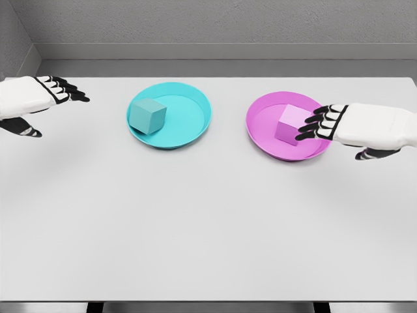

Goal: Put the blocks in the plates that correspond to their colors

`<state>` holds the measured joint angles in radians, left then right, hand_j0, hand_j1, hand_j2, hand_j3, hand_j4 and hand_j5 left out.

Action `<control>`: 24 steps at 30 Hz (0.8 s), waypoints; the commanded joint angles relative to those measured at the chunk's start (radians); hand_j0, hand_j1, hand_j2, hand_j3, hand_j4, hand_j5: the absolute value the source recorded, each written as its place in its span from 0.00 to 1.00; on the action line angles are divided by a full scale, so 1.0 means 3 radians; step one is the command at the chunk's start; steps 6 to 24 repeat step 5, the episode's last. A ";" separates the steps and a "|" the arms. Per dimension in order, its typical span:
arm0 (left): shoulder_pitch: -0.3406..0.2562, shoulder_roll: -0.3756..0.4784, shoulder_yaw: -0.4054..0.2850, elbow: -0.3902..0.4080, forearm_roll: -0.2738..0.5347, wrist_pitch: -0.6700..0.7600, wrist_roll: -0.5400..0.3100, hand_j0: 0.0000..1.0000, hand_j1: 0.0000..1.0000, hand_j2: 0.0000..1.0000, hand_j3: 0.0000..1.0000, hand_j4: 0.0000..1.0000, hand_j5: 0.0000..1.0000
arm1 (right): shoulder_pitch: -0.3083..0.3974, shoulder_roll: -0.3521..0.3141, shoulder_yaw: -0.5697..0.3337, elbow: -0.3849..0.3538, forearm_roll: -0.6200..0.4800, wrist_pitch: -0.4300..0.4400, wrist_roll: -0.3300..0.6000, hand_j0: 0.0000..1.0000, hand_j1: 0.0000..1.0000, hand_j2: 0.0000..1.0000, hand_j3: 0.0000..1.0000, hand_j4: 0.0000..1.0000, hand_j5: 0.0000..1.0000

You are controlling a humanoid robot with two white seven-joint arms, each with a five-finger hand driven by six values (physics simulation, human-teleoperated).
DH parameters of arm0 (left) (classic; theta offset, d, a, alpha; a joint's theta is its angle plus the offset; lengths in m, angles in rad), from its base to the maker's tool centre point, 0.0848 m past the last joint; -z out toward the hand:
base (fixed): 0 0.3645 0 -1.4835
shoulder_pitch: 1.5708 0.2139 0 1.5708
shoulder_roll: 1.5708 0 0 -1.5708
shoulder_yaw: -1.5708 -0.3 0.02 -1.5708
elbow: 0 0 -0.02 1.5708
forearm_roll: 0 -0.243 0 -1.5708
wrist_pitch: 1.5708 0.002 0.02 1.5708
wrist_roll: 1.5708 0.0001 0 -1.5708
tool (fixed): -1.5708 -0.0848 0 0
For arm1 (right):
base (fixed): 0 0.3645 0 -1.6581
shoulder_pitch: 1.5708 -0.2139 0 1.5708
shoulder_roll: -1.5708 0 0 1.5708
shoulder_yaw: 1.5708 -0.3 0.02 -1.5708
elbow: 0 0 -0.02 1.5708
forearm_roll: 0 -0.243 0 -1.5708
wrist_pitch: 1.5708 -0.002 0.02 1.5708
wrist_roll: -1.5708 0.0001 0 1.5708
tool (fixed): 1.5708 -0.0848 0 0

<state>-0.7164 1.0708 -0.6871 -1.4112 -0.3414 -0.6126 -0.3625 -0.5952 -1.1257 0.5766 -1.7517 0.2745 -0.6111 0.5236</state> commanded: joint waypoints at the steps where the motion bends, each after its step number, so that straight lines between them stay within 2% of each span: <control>1: 0.0000 0.0010 0.0005 0.0000 0.0018 0.0006 0.0002 1.00 1.00 1.00 1.00 1.00 1.00 | 0.0000 -0.0006 -0.0010 0.0000 -0.0015 0.0001 -0.0002 1.00 1.00 1.00 1.00 1.00 1.00; 24: 0.0000 0.0015 0.0005 -0.0005 0.0023 0.0006 0.0002 1.00 1.00 1.00 1.00 1.00 1.00 | 0.0000 -0.0001 -0.0010 0.0000 -0.0015 0.0001 -0.0002 1.00 1.00 1.00 1.00 1.00 1.00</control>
